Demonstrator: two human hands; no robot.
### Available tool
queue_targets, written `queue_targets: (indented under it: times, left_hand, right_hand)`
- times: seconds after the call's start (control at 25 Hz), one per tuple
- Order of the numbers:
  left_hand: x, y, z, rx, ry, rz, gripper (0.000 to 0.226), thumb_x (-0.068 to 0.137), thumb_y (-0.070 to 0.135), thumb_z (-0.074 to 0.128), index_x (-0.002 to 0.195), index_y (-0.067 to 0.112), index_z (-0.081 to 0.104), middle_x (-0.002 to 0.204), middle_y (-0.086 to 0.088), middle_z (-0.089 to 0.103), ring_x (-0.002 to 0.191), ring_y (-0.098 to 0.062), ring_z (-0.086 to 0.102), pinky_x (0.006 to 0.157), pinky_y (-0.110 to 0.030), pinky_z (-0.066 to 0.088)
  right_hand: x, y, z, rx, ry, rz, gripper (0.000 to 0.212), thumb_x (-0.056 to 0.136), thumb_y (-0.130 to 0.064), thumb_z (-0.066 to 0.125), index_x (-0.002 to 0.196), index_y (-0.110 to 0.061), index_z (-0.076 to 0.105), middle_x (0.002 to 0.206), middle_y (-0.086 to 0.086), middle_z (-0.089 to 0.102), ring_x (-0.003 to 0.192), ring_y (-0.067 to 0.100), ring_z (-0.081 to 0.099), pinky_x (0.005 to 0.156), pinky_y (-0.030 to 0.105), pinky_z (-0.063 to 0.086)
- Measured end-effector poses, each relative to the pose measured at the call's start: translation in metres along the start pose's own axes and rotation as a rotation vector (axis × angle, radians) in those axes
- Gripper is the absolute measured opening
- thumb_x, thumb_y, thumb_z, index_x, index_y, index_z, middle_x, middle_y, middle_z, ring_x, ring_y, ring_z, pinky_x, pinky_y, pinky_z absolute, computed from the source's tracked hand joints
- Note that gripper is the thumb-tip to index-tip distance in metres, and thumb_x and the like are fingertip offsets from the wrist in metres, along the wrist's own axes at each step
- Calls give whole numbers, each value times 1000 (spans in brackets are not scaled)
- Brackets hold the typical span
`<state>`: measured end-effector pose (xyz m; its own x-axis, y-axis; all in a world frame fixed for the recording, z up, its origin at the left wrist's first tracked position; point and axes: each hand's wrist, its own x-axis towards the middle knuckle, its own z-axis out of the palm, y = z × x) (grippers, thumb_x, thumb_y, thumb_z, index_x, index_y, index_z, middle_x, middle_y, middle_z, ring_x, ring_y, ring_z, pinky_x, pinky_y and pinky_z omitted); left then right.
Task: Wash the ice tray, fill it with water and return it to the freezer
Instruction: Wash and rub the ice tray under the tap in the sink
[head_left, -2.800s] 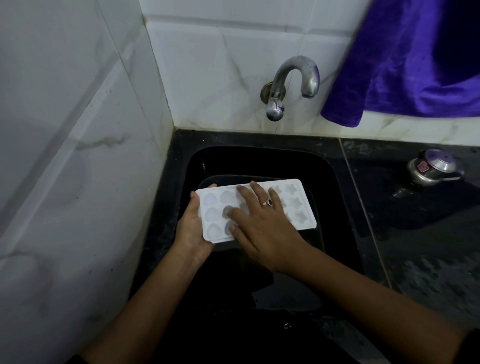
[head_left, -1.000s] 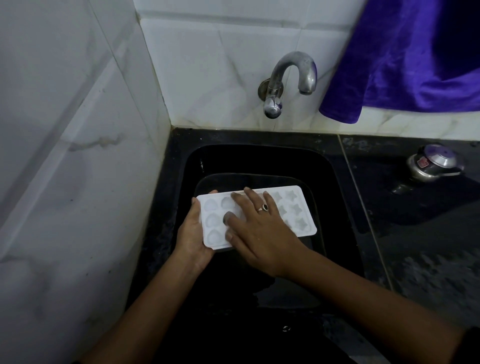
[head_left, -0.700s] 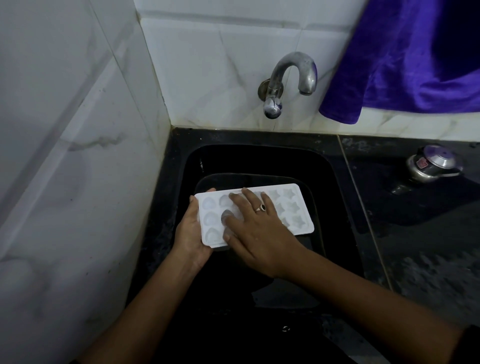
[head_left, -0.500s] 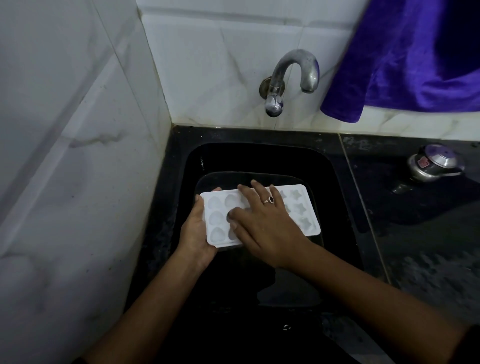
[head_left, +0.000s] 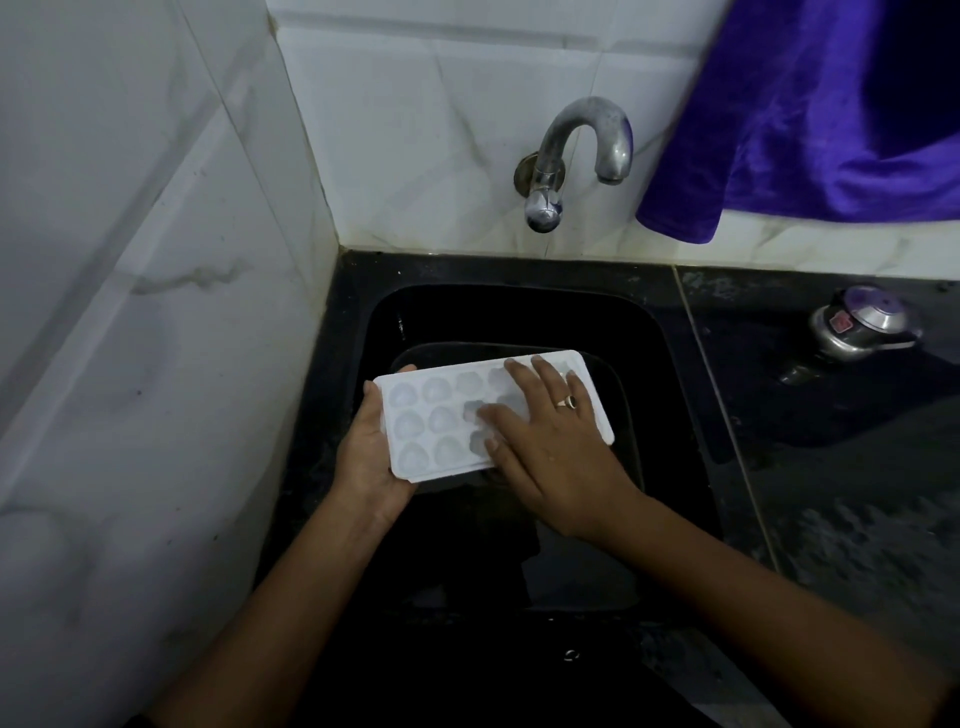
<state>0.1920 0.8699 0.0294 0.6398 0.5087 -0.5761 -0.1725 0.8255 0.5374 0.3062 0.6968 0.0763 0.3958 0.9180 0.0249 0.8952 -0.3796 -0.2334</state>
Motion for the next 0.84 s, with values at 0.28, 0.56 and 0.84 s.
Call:
queue_targets:
  times: [0.28, 0.56, 0.84]
  left_hand:
    - [1, 0, -3, 18, -23, -27, 58, 106, 62, 36, 140, 24, 64, 136, -19, 68, 126, -44, 64, 107, -65, 47]
    - [-1, 3, 0, 5, -7, -7, 55, 106, 61, 36, 134, 25, 67, 134, -19, 70, 124, -43, 64, 107, -64, 47]
    - [-1, 3, -1, 30, -36, -4, 58, 106, 62, 38, 144, 24, 61, 137, -19, 68, 124, -41, 66, 104, -62, 51]
  right_hand:
    - [7, -2, 4, -42, 14, -16, 44, 108, -50, 26, 137, -31, 53, 166, 14, 25, 157, 39, 12, 124, 64, 8]
    - [8, -4, 1, -50, -9, -38, 47, 107, -51, 26, 141, -31, 51, 166, 14, 25, 157, 39, 12, 124, 65, 7]
    - [4, -7, 3, -43, -25, -59, 48, 107, -49, 25, 145, -28, 47, 166, 14, 24, 157, 38, 11, 124, 64, 8]
